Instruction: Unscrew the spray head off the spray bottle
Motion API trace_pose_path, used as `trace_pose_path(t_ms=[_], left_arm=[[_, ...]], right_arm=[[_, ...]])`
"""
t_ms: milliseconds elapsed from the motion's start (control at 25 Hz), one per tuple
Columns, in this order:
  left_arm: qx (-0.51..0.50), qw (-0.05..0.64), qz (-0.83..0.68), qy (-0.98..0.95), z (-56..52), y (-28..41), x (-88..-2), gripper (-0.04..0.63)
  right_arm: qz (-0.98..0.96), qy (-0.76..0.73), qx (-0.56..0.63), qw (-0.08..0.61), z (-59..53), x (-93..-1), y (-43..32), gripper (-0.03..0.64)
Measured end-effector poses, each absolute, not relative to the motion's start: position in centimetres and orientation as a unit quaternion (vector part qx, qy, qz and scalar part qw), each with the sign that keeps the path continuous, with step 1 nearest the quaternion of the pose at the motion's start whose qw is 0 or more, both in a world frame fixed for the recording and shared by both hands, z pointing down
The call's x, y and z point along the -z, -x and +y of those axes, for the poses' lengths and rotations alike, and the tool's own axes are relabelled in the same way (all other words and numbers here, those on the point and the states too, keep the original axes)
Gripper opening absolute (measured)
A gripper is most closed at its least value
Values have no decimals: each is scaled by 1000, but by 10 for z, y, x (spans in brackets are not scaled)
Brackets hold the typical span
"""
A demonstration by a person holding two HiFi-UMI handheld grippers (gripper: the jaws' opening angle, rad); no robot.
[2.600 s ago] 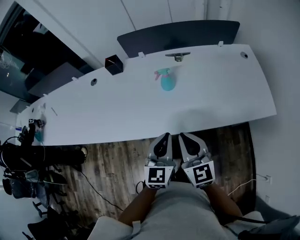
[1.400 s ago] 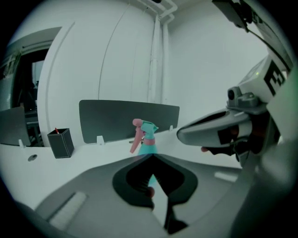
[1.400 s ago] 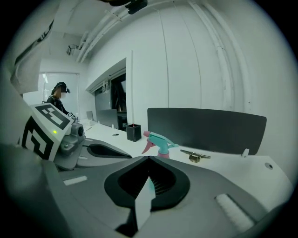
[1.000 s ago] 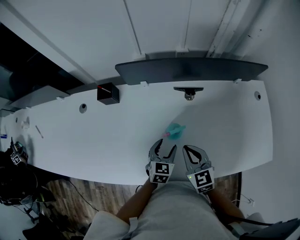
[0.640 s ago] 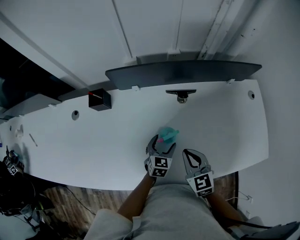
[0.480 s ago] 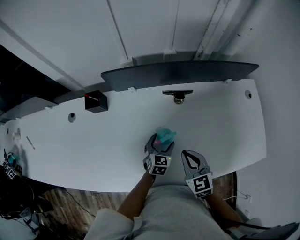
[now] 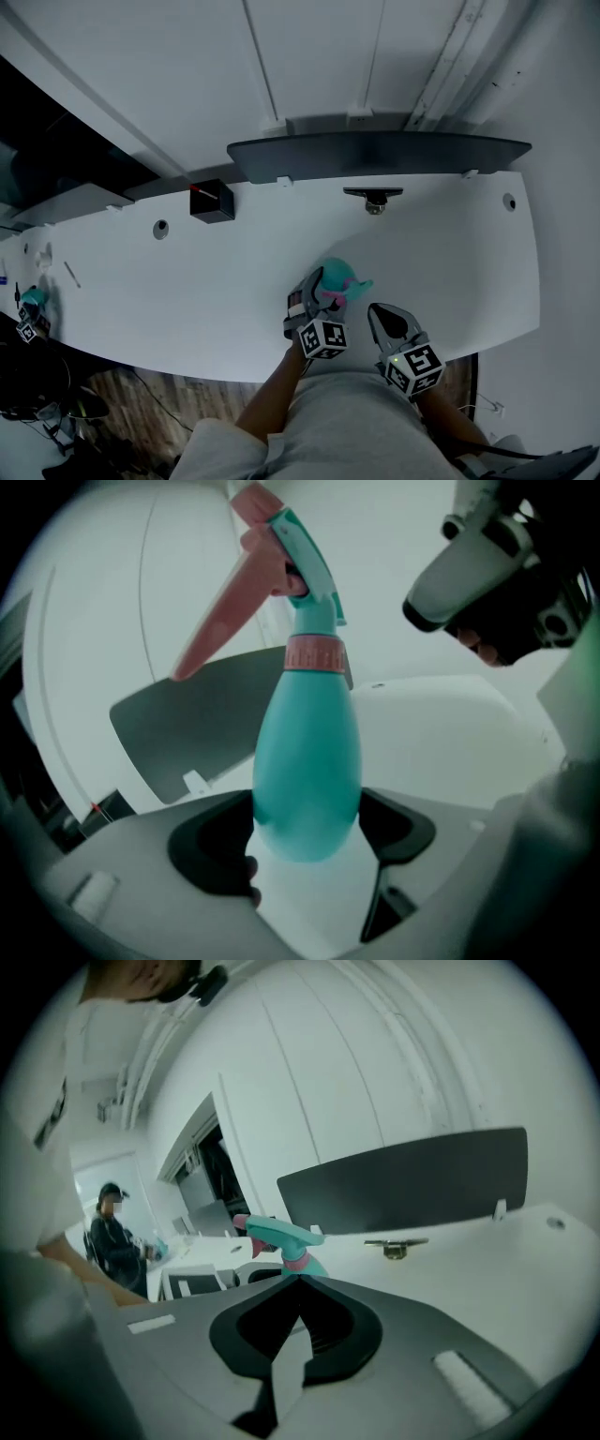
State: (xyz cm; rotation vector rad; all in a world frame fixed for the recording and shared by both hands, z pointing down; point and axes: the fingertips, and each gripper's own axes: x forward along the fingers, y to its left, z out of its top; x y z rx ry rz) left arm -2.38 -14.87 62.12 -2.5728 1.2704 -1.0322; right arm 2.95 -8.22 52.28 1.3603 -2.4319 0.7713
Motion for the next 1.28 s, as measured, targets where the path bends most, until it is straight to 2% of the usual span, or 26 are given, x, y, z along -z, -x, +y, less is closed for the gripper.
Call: trace_pose_path(t_ms=[160,280,360,400,600,800,1080,1120,1160,1280], left_arm=[[363,178,432,807,-156,43,-582,347],[381,218,449,778,-161,57,-567,347],[395,234,461,759,-164,67,-565,347],[403,246,464,749,-165,72,-564,347],[416,320,456,719,-162,73,-553,347],[431,369,440,696,-156,65,-548,347],[440,374,436,691,-152,67,-551,347],[442,373,432,692,-150,67,-552,345],[443,372,427,695,-149,66,-552,345],[440,363,418,707,-144,63,-553,344]], right_arm=[[-795,-417,-440,-17,-85,-508,-18,1],[-737,-376,-546,-129,-90,-491,-15,-4],[-702,-341,-598,-182,-89,-478,-10,170],[-692,-324,-613,-200,-88,-472,-6,208],[-626,-317,-670,-245,-88,-473,-3,216],[-623,-351,-671,-197,-84,-494,-7,166],[-670,-351,-642,-128,-80,-497,-4,172],[-684,-355,-628,-111,-80,-497,-6,150],[-709,-362,-600,-80,-81,-497,-8,94],[-819,-372,-430,76,-83,-495,-13,71]])
